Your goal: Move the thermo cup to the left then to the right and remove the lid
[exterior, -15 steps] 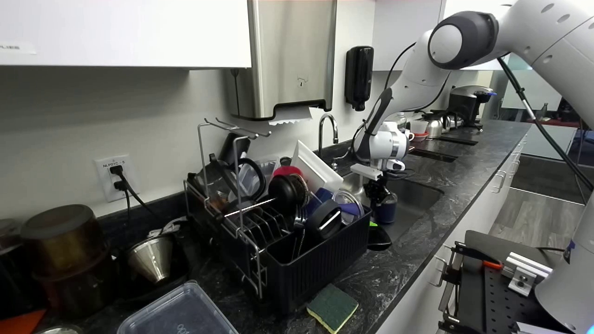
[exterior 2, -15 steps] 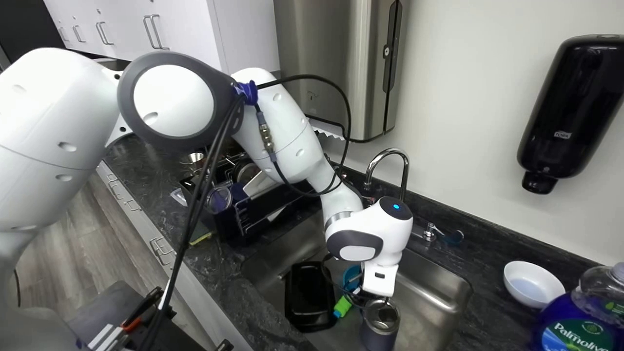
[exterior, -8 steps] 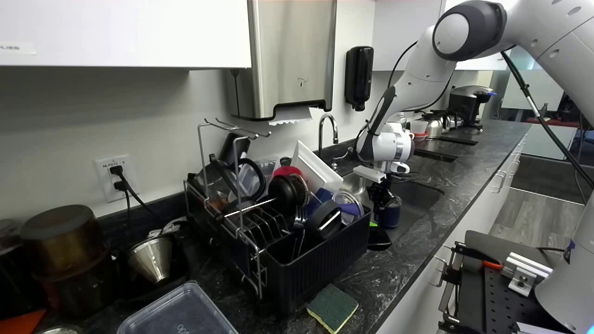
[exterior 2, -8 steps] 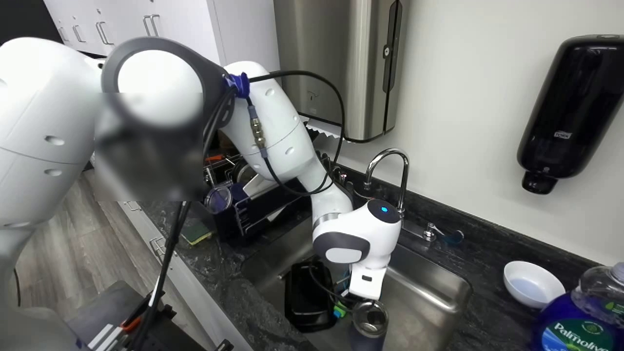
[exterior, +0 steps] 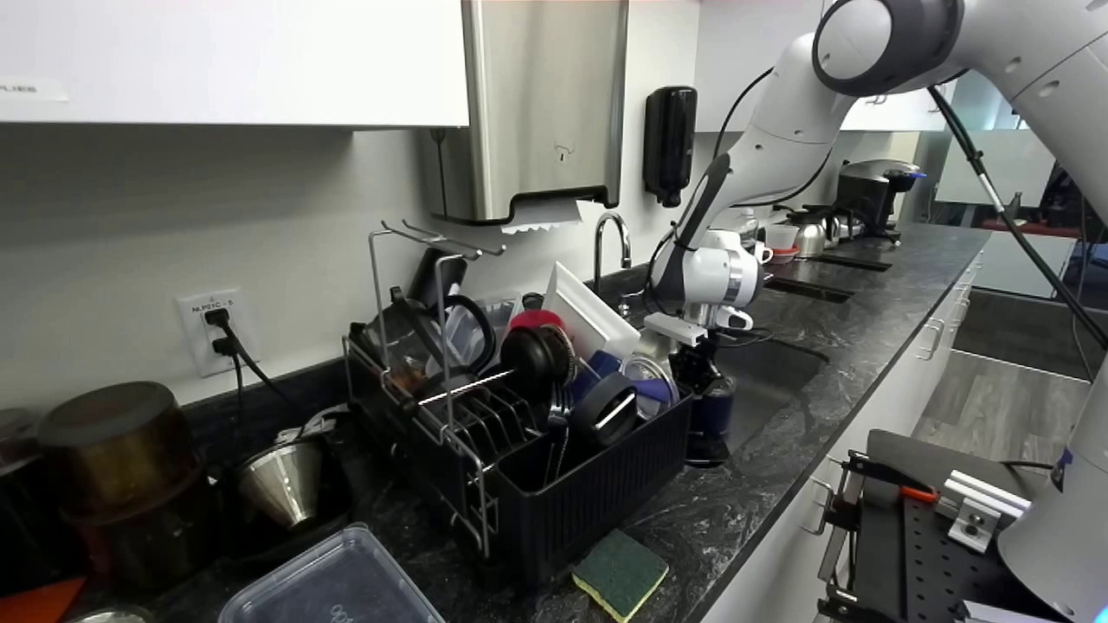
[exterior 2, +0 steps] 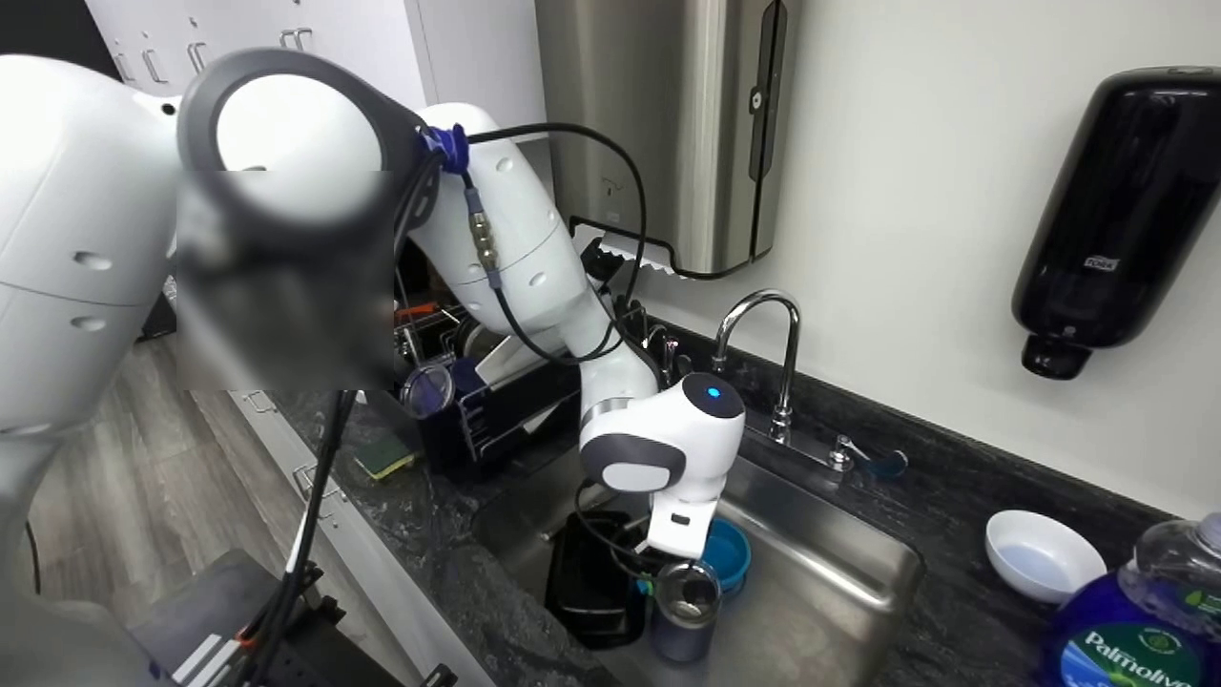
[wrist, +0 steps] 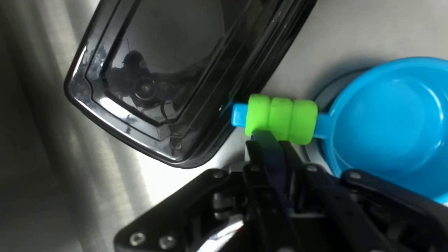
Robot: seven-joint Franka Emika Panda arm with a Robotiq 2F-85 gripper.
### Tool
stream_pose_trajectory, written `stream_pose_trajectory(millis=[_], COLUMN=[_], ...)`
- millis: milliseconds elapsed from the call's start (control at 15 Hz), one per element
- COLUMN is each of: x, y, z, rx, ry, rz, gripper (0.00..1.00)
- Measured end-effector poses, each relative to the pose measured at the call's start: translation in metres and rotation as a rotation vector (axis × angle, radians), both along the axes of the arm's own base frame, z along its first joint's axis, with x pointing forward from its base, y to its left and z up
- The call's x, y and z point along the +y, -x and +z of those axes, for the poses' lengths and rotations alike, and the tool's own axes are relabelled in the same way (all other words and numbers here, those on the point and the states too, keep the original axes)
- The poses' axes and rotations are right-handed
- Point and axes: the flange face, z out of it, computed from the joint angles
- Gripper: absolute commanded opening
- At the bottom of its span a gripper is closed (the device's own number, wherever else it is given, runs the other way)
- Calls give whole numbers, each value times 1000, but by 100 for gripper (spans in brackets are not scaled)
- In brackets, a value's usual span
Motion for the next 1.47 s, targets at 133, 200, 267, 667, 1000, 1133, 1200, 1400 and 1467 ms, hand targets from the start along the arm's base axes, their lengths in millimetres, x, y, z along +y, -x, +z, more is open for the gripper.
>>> stream_pose_trajectory(millis=[133,200,267,667,1000,1133,1200,1400,1467], x=[7,9,11,15,17,18,18,18,18], y=[-2,-2,-2,2,4,4,4,3,3], z=[-1,-2,-2,-4,-5,-5,-5,-4,-3], rx=[-1,0,2,7,5,4,4,1,0], ry=[0,1,5,40,56,58,58,61,62], rz=[4,6,7,15,18,19,19,19,19], gripper=[4,4,4,4,42,49,57,77,84])
